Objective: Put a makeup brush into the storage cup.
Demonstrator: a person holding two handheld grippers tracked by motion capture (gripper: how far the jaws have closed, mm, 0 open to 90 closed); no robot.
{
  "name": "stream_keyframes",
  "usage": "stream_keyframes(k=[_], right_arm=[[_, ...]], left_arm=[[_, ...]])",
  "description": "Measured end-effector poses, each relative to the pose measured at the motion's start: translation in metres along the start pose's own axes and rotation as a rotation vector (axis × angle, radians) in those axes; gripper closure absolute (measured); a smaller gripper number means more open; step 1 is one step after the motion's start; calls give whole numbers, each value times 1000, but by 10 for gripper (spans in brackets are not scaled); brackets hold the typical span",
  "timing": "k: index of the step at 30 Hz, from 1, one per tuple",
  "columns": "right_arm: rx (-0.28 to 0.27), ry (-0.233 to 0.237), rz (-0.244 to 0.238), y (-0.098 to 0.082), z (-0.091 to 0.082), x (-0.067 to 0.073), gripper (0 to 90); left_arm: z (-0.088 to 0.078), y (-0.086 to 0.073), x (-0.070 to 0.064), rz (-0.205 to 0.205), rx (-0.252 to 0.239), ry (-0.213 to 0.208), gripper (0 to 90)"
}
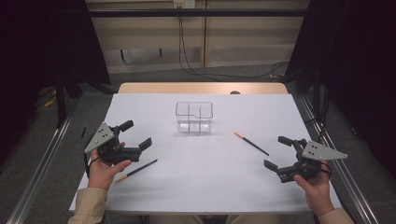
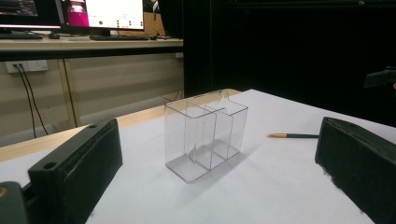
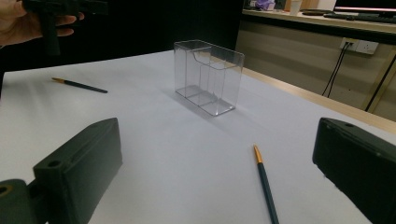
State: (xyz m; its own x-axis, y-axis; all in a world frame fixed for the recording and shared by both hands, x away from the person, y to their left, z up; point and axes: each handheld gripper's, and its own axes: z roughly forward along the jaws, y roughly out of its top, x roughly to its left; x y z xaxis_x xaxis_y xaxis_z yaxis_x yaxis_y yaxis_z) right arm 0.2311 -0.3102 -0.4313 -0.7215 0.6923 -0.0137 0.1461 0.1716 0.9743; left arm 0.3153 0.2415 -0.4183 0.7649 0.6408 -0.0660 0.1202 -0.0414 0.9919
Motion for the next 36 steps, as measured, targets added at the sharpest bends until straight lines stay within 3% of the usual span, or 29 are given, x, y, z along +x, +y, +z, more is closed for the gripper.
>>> stream_keyframes(k=[10,12,16,23,36], right_arm=[[1,0,2,-1,-1,-1,7],[1,0,3,-1,-1,-1,7],[2,0,5,-1,-1,-1,7],[5,4,4,-1,0,-1,7],[7,5,2,-1,0,-1,7]], left_arm=[[-5,4,3,14,57,18,15],[-5,3,3,-1,72,18,15],[-1,2,5,7,156,10,16],[5,0,6,3,249,-5,17],[9,2,10,16,514,-22,23]])
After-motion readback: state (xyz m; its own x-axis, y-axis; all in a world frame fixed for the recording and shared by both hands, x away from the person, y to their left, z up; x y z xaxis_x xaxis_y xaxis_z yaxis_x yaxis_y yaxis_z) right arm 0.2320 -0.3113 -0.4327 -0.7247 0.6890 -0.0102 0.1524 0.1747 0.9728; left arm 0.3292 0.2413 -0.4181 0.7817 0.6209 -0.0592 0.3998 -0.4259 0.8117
